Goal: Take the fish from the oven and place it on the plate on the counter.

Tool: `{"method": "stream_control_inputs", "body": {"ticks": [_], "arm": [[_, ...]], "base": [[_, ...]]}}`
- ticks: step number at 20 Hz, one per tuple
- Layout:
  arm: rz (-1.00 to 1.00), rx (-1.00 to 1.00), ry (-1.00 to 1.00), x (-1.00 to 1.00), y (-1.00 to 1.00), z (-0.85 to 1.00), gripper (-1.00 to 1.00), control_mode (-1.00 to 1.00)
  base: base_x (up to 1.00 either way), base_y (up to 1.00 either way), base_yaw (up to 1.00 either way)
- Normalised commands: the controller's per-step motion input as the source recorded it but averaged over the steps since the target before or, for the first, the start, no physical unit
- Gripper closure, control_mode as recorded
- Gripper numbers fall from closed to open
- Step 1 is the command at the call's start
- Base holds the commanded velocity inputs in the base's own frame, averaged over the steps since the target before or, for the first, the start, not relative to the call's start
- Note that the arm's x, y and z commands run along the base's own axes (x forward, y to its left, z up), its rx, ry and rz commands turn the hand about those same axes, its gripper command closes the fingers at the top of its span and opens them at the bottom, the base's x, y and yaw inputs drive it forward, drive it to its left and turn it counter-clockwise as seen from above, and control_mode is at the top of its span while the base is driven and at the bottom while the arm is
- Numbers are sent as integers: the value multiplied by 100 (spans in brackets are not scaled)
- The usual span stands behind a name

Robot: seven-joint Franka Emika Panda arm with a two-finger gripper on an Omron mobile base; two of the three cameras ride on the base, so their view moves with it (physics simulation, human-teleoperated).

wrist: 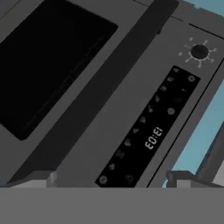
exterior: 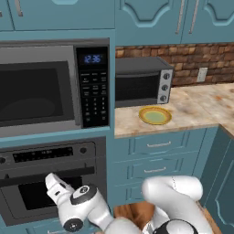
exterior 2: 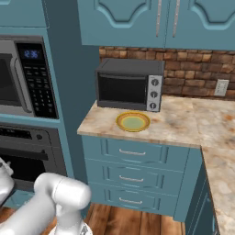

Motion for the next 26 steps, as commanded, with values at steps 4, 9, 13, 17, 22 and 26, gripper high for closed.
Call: {"method": "stream_control_inputs", "body": {"ticks": [4,9,13,17,22,26], "arm": [[0,7,-25,13,29,-9,-100,-100],[0,4,-5,46,10,-15,-100,-100],[0,8,-3,58,3,-8,-100,-100],[0,6,-5,46,16,-30,-100,-100],[0,4,-10,29,22,-47,-100,-100],[0,3,-10,4,32,-61,-100,-100]], "base": [[0,0,0],[0,0,0],[0,0,0],[0,0,0],[0,0,0],[0,0,0]]}}
